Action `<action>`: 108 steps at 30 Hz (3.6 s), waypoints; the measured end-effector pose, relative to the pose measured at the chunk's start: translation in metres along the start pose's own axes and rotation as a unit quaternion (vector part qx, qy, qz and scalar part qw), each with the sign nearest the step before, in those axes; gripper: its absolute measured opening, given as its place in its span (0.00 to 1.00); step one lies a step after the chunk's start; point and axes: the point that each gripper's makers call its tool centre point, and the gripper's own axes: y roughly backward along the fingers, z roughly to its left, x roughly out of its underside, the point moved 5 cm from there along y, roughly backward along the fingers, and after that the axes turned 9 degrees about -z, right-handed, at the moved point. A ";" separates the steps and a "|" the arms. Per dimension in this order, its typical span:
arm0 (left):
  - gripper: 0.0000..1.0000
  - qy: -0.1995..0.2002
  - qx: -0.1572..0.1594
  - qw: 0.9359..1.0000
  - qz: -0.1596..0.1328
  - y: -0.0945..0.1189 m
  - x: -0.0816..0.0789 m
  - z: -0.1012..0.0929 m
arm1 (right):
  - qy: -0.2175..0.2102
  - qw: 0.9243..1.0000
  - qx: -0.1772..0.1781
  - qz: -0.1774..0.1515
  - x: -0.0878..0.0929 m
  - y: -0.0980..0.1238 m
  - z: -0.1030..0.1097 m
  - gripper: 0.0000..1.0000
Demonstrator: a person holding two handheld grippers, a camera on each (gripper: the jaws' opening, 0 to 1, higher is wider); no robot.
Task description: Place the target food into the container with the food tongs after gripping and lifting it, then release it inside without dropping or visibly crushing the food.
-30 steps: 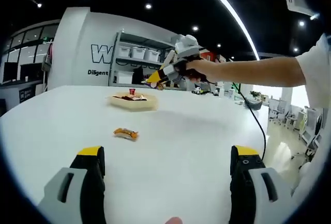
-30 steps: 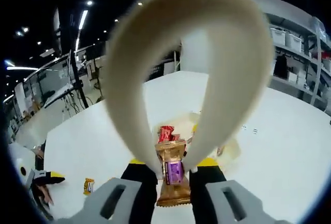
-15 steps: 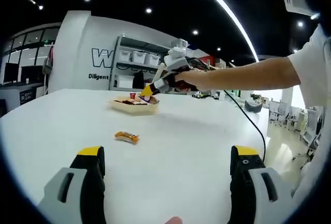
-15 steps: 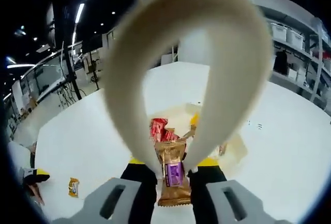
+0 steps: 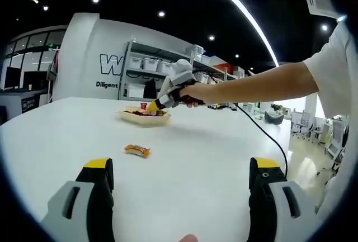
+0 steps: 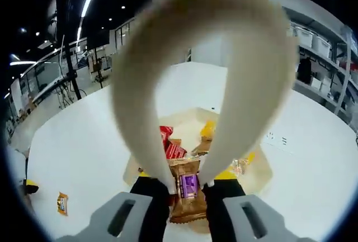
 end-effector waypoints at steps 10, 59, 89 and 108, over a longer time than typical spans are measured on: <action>0.99 0.003 0.004 1.000 0.000 0.000 0.000 0.001 | -0.004 1.000 0.009 -0.009 -0.005 -0.013 0.001 0.20; 0.99 0.013 0.013 1.000 0.011 -0.001 0.002 0.000 | -0.076 0.993 -0.067 -0.053 0.005 0.113 0.062 0.18; 0.99 -0.024 0.003 1.000 -0.015 0.003 -0.004 0.003 | -0.070 0.987 -0.143 -0.032 0.035 0.116 0.133 0.20; 0.97 -0.024 0.009 0.999 -0.022 0.004 -0.006 0.003 | -0.069 0.981 -0.180 -0.018 0.045 0.092 0.169 0.21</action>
